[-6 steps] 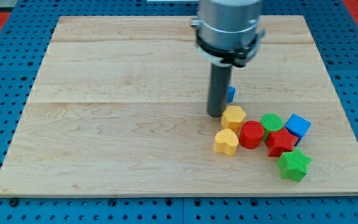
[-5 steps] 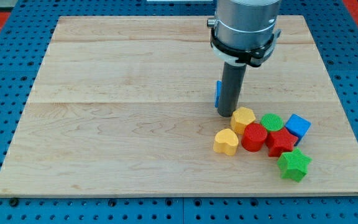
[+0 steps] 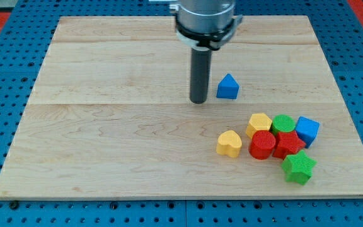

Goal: Place the blue triangle in between the yellow hexagon and green circle

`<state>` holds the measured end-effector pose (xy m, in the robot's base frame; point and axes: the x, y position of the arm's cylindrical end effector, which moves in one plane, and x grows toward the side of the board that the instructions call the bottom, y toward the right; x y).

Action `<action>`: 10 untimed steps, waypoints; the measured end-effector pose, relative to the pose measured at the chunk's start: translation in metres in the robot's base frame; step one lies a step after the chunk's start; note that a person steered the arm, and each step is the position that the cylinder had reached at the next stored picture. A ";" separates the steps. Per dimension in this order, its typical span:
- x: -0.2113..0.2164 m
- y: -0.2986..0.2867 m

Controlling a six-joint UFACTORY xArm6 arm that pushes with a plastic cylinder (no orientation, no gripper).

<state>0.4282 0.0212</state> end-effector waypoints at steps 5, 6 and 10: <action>0.025 0.046; -0.010 0.041; -0.008 0.120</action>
<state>0.4202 0.1408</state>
